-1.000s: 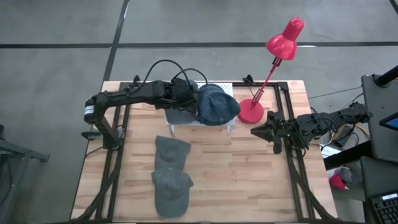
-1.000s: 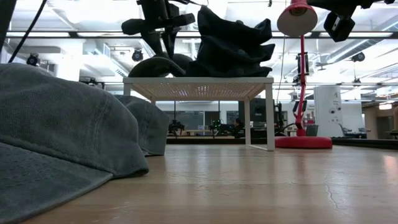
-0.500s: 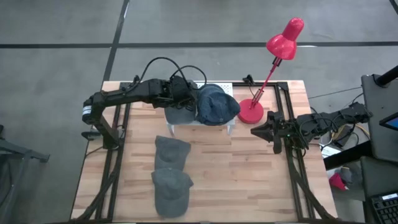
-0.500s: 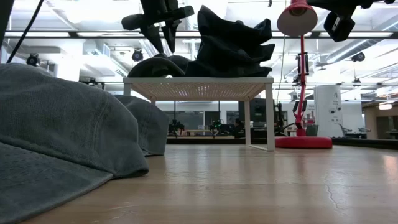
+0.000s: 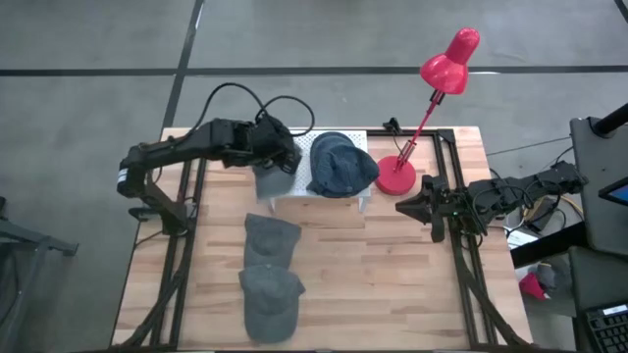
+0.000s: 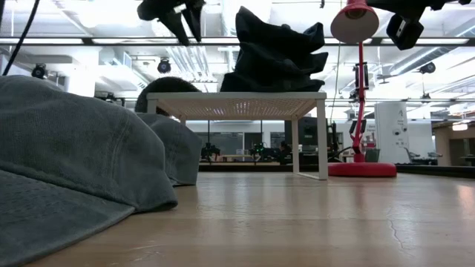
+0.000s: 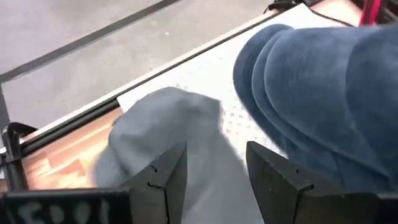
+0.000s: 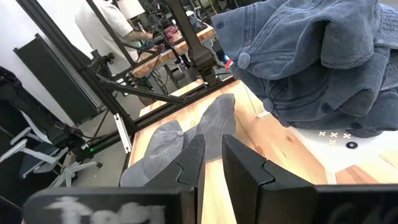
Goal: Pick & Place hat
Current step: Put the left gray cap on the shelf
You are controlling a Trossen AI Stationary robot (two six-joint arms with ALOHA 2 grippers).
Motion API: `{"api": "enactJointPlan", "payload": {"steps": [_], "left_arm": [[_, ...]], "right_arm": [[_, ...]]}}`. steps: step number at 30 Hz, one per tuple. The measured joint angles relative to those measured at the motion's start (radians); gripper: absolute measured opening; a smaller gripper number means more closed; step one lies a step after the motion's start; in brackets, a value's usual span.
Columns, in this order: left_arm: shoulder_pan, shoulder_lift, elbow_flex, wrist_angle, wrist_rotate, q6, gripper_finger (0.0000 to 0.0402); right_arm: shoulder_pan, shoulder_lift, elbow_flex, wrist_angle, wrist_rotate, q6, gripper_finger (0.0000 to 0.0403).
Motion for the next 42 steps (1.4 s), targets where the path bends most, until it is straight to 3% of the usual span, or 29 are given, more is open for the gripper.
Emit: {"api": "enactJointPlan", "payload": {"steps": [11,17,34,42], "left_arm": [[-0.002,-0.008,-0.002,-0.272,-0.001,-0.187,0.0158],[-0.002,-0.027,-0.073,-0.293,-0.008,-0.262,0.0158],[-0.002,-0.193,-0.571,-0.276,0.155,-0.499,0.0158],[0.021,-0.287,-0.727,-0.174,0.158,-0.568,0.0158]], "right_arm": [[0.000,0.000,0.000,0.000,0.000,0.000,0.0052],[0.000,0.000,0.000,0.000,0.001,0.000,0.0052],[0.000,0.000,0.000,0.004,0.002,0.012,0.0052],[0.000,0.000,0.000,0.005,0.004,0.016,0.0052]]}}
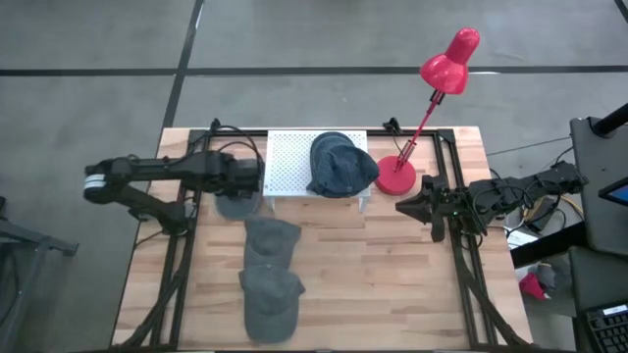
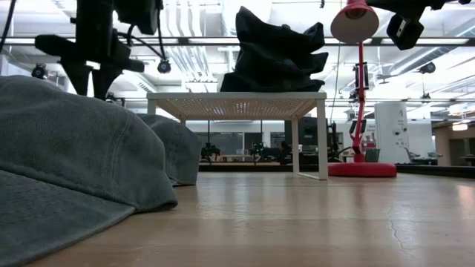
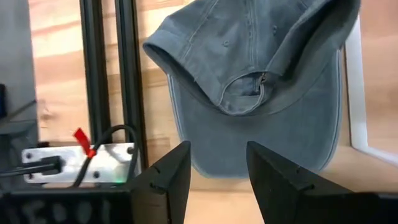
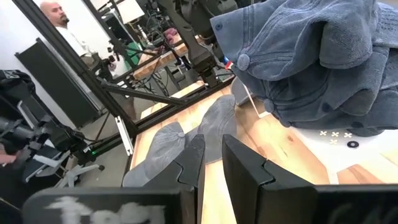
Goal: Pick & Place hat
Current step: Put the left gray cap on the shelf
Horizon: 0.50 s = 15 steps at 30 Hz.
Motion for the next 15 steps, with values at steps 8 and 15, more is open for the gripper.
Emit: {"api": "enactJointPlan", "payload": {"steps": [8,15], "left_arm": [[0.096,-0.040,-0.107,0.063,-0.015,-0.024,0.0158],[0.186,-0.042,-0.189,0.109,0.004,-0.024,0.0158]], "right_arm": [[0.000,0.000,0.000,0.000,0.004,0.002,0.0052],[0.000,0.000,0.000,0.000,0.005,0.003,0.0052]]}}
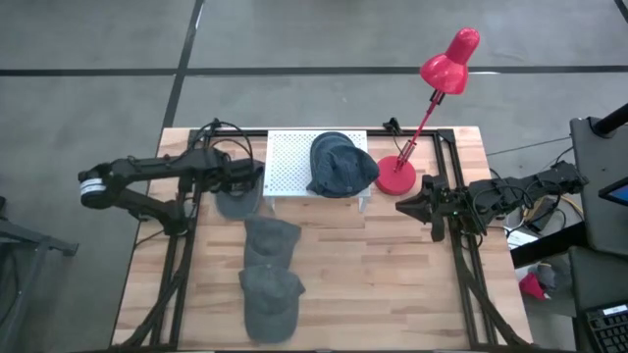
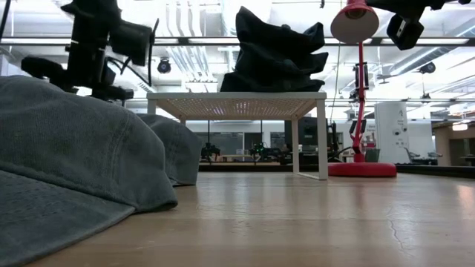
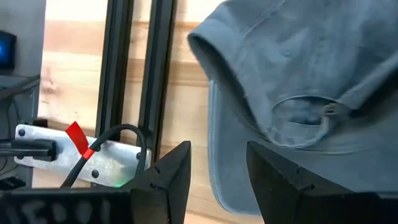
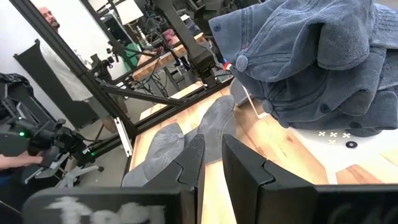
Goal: Pick & Place hat
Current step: Put the left gray cap on the shelf
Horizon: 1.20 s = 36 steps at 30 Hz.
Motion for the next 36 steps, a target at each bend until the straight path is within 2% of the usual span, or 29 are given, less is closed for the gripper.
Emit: {"api": "enactJointPlan", "payload": {"steps": [6,14,21,30,36], "left_arm": [[0.022,-0.006,-0.054,0.018,0.016,0.004,0.0158],[0.026,-0.016,-0.169,0.157,0.059,-0.005,0.0158],[0.027,-0.019,-0.240,0.196,0.060,-0.034,0.0159],[0.027,-0.019,-0.293,0.360,0.094,-0.019,0.0159],[0.027,-0.021,-0.380,0.510,0.139,0.003,0.0159]], "right_arm": [[0.000,0.000,0.000,0.000,0.000,0.000,0.0052],[0.000,0.000,0.000,0.000,0.000,0.008,0.0052],[0.000,0.000,0.000,-0.001,0.000,0.026,0.0052],[0.000,0.000,0.000,-0.001,0.000,0.050,0.0052],[0.000,0.000,0.000,-0.002,0.000,0.052,0.0052]]}}
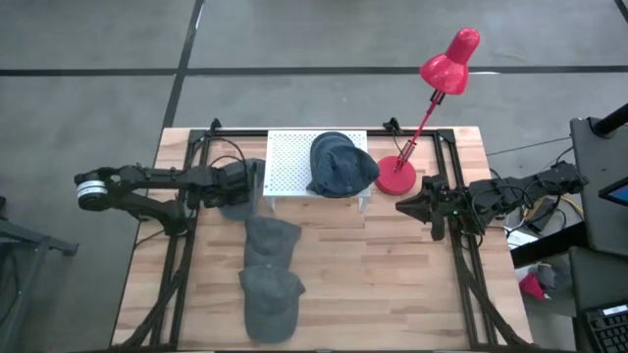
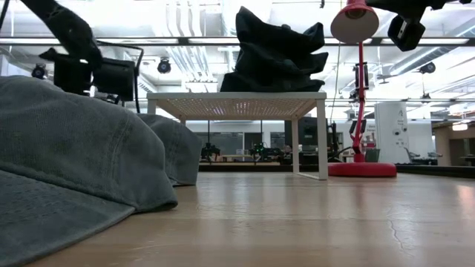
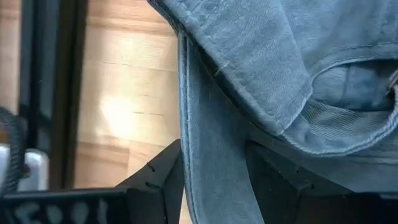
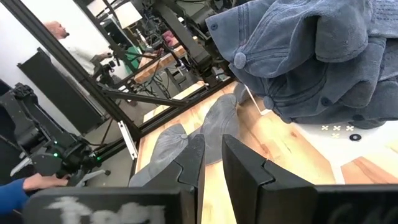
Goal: Pick & Place hat
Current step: Put the left gray cap on the shelf
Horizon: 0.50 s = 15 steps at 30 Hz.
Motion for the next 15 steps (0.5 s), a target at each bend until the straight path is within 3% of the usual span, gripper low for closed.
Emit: {"api": "enactJointPlan", "payload": {"steps": [6,15], "left_arm": [[-0.001,-0.017,-0.030,0.045,0.037,-0.018,0.0141],[-0.002,-0.115,-0.015,0.045,-0.020,-0.003,0.0065]], "right_arm": [[0.000,0.000,0.000,0.000,0.000,0.000,0.0052],[0.000,0.000,0.000,0.000,0.000,0.000,0.0052]]}}
